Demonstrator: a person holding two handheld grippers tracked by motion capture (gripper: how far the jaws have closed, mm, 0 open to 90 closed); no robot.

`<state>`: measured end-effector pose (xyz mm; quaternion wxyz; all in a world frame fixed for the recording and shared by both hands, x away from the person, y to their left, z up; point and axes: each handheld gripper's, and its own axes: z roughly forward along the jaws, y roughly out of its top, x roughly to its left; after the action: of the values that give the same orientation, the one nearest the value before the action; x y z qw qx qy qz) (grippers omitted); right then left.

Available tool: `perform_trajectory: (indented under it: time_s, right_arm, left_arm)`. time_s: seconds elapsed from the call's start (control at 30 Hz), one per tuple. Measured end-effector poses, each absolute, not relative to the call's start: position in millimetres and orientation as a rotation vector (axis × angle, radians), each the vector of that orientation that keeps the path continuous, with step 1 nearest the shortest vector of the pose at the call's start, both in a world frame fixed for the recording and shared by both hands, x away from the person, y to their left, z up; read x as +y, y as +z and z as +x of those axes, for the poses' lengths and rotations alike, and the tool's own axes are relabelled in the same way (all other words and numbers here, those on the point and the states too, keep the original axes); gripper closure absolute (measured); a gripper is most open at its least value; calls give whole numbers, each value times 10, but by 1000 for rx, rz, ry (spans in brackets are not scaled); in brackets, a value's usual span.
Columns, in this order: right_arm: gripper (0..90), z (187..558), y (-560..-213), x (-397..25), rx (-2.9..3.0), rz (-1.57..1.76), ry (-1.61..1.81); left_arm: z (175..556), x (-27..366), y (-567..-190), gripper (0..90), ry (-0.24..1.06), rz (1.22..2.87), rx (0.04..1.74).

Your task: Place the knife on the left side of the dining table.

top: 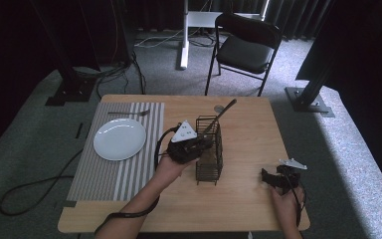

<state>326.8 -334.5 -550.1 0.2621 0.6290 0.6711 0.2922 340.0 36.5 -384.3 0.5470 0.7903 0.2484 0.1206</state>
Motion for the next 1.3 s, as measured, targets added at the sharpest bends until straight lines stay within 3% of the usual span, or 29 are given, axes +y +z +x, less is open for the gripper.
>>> perform_trajectory:
  time_s: [0.97, 1.3]
  right_arm:
    - [116, 3268, -5502, -3352, 1817, 1698, 792]
    - [116, 3268, -5502, -3352, 1818, 1698, 792]
  left_arm:
    - [3495, 232, -3857, 839, 299, 1840, 571]
    - [3443, 292, -3699, 839, 313, 1837, 563]
